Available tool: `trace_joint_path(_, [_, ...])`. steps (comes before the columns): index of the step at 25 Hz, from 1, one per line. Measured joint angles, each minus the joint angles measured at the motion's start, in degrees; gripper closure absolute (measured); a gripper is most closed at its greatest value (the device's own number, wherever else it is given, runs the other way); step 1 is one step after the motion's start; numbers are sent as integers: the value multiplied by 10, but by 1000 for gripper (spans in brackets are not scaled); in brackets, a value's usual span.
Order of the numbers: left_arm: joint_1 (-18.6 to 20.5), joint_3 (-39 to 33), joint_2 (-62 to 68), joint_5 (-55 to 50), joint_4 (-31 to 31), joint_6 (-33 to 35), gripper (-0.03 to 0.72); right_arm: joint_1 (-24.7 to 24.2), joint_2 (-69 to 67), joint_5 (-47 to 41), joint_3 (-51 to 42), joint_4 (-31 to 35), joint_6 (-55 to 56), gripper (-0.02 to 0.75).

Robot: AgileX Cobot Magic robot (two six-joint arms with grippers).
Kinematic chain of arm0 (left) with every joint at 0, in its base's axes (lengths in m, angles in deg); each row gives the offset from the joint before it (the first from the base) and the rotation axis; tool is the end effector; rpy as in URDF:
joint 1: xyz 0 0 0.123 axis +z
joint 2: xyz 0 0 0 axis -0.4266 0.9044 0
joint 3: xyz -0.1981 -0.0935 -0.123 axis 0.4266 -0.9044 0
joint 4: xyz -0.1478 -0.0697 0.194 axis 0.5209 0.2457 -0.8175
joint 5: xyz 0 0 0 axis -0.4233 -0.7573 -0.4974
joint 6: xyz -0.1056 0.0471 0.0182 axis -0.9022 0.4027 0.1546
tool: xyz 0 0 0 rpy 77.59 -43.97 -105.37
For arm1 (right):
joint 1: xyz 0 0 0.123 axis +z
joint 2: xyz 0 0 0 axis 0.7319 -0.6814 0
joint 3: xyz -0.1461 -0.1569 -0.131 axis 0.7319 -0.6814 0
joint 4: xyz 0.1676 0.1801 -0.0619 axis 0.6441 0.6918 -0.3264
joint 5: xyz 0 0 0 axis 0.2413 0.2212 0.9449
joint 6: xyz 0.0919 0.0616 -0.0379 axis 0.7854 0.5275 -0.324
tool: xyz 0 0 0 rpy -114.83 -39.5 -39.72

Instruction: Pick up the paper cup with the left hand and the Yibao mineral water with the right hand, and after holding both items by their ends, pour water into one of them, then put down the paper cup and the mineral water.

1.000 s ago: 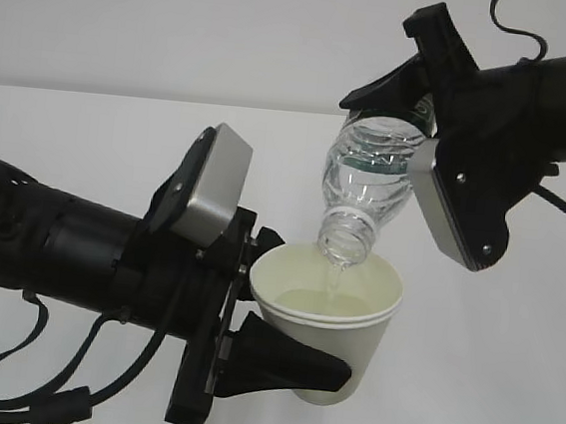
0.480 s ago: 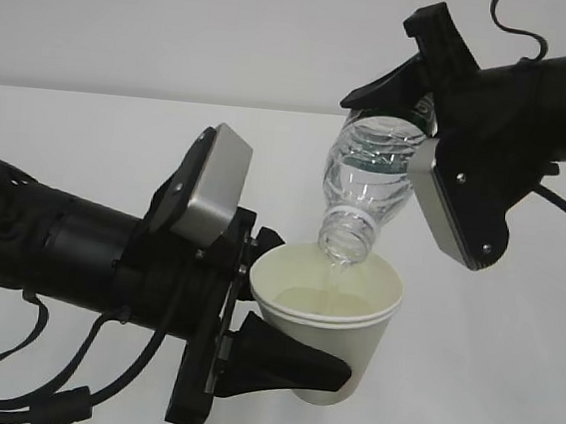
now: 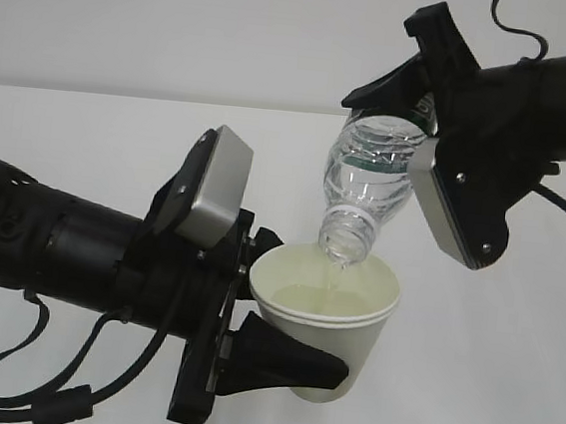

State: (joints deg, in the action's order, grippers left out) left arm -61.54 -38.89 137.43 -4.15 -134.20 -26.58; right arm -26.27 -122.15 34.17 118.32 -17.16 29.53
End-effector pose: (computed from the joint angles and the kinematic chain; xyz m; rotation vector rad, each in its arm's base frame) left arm 0.1985 -0.2618 0.1439 1.4486 1.4332 -1.1116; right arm 0.3032 0.1596 0.2430 -2.0353 0.5479 -0.6578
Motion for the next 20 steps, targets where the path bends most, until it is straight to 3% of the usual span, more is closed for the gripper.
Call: trace_joint_path(20, [0, 0, 0, -13, 0, 0, 274, 0, 0, -4, 0, 0, -6, 311])
